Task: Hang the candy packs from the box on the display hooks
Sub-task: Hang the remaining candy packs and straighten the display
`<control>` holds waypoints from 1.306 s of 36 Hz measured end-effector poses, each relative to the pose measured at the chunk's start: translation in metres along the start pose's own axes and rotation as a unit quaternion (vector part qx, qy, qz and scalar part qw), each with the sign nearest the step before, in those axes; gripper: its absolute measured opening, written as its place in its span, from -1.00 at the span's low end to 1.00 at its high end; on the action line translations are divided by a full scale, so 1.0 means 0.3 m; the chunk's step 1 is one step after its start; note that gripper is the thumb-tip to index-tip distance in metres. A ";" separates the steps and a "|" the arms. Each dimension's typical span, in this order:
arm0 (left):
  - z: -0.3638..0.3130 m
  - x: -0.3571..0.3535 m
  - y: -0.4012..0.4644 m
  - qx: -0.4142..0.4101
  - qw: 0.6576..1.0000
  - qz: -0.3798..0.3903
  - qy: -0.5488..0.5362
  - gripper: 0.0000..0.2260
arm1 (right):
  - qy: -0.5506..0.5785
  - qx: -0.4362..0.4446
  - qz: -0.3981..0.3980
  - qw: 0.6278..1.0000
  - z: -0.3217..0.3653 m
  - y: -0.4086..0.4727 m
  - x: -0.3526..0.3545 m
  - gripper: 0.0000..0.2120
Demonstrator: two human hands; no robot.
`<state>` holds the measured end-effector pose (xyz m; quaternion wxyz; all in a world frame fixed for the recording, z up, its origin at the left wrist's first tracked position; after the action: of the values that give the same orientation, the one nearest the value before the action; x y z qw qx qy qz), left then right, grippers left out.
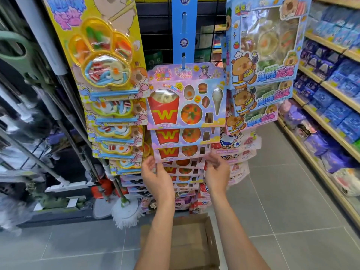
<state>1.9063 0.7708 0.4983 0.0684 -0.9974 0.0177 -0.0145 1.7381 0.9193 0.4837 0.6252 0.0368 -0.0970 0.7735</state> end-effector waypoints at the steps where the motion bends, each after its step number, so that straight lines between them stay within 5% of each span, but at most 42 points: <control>1: 0.025 0.006 -0.003 0.022 1.000 -0.007 -0.002 -0.82 | -0.008 -0.013 -0.002 1.000 -0.011 -0.001 0.002 -0.65; 6: 0.148 -0.041 -0.018 0.150 0.987 0.054 -0.020 -0.70 | 0.046 -0.082 0.015 0.995 -0.062 -0.010 -0.013 -0.48; 11: 0.148 -0.106 -0.021 0.147 0.979 0.140 -0.038 -0.48 | 0.114 -0.105 0.053 0.987 -0.080 -0.040 -0.048 -0.22; 18: 0.181 -0.083 0.031 0.144 0.981 0.132 -0.021 -0.28 | 0.179 -0.095 0.074 0.976 -0.116 -0.022 -0.064 -0.20; 47: 0.239 -0.068 0.194 0.044 0.983 0.126 0.127 -0.63 | 0.104 -0.110 0.072 0.986 -0.133 0.037 -0.069 -0.45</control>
<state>1.8862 0.7237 0.4187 0.1109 -0.9732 0.1511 -0.1333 1.7342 0.9051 0.4398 0.5747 -0.1199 -0.1186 0.8008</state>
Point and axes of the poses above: each hand's wrist, its own y-axis towards the middle knuckle, its own x-axis out of the back of the hand, z = x × y, the point moved 8 cm from there along y, towards the middle knuckle, and after that the axes turned 1 degree about -z, right-handed, at the moved point
